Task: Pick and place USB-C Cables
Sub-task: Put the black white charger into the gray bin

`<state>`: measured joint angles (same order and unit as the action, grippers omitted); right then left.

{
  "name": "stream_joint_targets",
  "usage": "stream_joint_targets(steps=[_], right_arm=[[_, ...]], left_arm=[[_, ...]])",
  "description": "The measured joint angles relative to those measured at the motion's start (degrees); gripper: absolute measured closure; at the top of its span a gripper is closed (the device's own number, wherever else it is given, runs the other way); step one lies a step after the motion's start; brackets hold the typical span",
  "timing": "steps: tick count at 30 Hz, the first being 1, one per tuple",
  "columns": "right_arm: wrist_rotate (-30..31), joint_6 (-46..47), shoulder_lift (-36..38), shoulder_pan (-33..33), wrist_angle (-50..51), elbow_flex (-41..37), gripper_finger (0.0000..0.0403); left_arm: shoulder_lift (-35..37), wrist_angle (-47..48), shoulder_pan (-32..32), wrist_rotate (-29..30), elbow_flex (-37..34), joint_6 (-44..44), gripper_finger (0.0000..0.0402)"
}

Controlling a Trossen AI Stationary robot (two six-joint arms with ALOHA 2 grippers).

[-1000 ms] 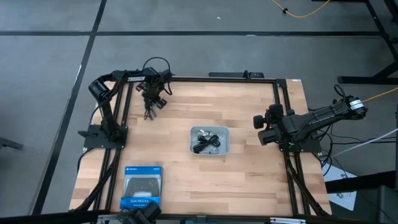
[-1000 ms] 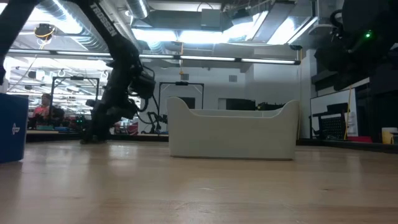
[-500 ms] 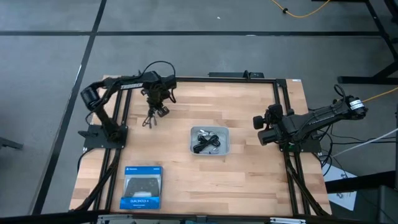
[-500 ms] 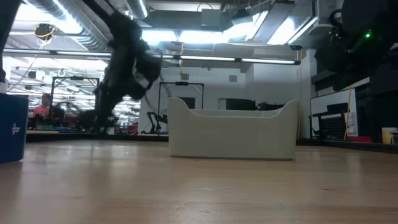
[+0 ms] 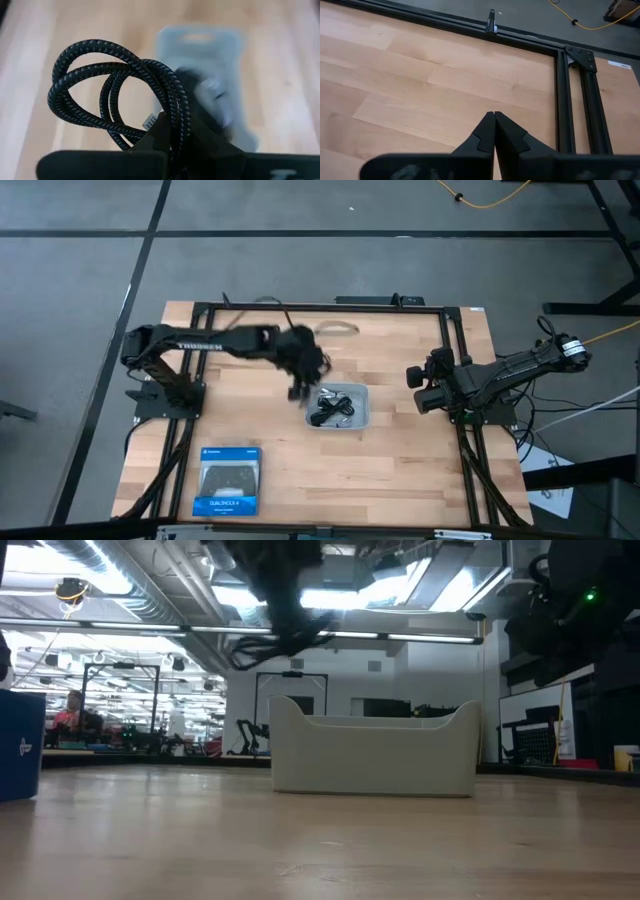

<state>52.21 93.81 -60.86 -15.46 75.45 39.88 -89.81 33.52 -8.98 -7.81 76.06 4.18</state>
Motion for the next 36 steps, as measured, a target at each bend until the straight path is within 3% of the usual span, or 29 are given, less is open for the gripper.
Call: stream_joint_targets(steps=[4, 8, 19, 28, 36], right_arm=[[-1.9, -0.1, 0.0, 0.0, 0.1, 0.0, 0.0395], [-3.3, -0.1, 0.0, -0.1, 0.2, 0.0, 0.0395], [-5.8, -3.7, 0.0, -0.1, 0.0, 0.0, 0.0395], [-5.5, -4.3, 0.0, -0.1, 0.2, 0.0, 0.0395], [-5.6, -4.3, 0.0, -0.1, 0.3, 0.0, 0.0395]], left_arm=[[-4.3, -8.0, 5.2, 0.7, 1.8, 4.4, 0.0385], [-10.4, -7.7, 6.7, 1.0, 6.3, 6.5, 0.0385], [-25.9, 7.3, 6.9, 1.4, 23.9, 13.1, 0.0385], [-28.2, 7.5, 7.4, 0.9, 24.4, 15.7, 0.0384], [-29.8, 9.6, 8.6, 0.9, 24.3, 15.9, 0.0341]])
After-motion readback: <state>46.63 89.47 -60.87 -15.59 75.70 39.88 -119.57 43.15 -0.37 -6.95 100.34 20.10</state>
